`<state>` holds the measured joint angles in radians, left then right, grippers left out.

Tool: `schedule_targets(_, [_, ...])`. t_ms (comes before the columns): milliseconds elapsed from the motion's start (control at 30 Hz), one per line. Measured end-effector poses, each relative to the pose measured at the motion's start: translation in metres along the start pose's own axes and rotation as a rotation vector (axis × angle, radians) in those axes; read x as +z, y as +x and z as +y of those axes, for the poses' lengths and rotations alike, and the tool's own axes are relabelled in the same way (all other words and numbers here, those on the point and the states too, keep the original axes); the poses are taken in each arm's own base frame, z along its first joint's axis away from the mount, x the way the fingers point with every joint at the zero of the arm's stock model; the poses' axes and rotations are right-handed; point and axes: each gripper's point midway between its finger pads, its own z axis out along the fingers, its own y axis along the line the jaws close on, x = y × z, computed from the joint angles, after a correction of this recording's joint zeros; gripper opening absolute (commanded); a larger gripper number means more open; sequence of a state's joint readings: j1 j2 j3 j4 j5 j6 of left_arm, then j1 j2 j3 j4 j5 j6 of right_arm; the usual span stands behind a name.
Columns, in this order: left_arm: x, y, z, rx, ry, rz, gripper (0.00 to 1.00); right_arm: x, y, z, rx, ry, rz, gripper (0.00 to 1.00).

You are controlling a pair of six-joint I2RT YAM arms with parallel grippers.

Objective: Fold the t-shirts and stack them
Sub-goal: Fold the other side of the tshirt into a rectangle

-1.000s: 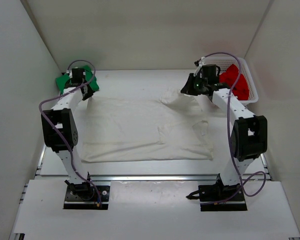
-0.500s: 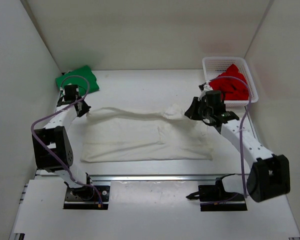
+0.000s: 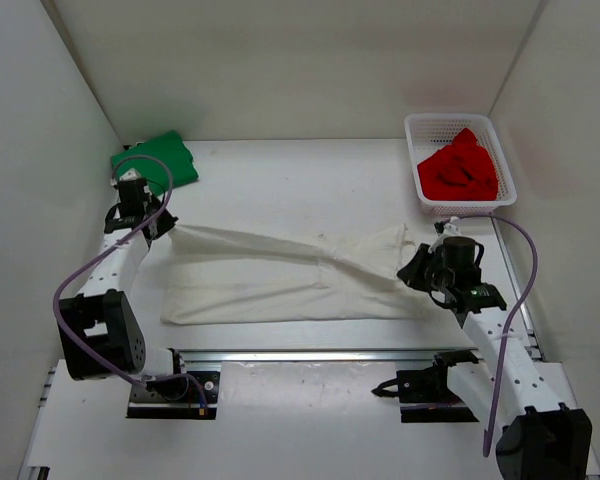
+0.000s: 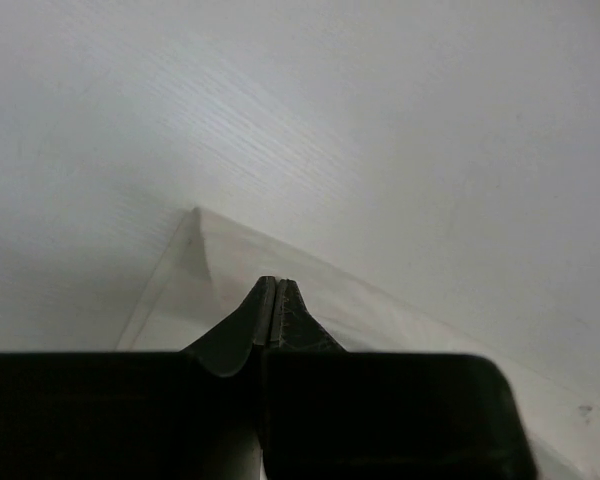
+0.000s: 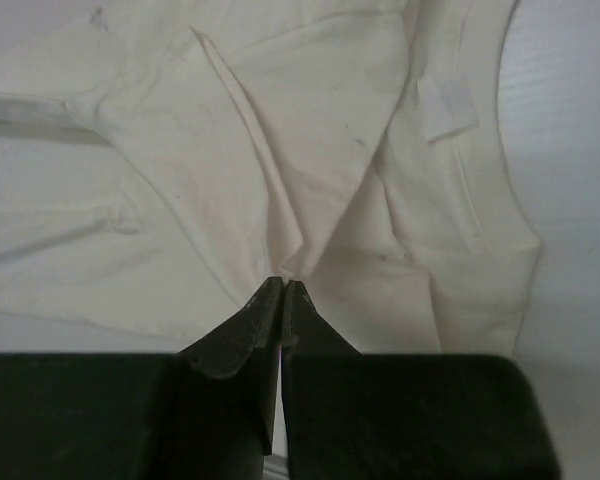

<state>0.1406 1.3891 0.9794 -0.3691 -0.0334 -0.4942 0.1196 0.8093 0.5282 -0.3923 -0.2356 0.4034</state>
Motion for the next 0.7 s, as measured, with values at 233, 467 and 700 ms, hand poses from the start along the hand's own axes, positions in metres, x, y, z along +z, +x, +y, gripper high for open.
schedule_targets(233, [0.008, 0.063, 0.034, -0.003, -0.068, 0.148, 0.2, -0.01, 0.03, -0.001, 0.107, -0.039, 0.047, 0.0])
schedule_targets(467, [0.008, 0.093, 0.063, -0.173, -0.091, 0.226, 0.34, -0.009, 0.056, -0.013, 0.225, -0.015, 0.103, 0.06])
schedule_targets(700, [-0.022, 0.045, -0.001, -0.128, 0.085, -0.006, 0.36, -0.007, 0.061, -0.006, 0.163, 0.018, 0.145, 0.32])
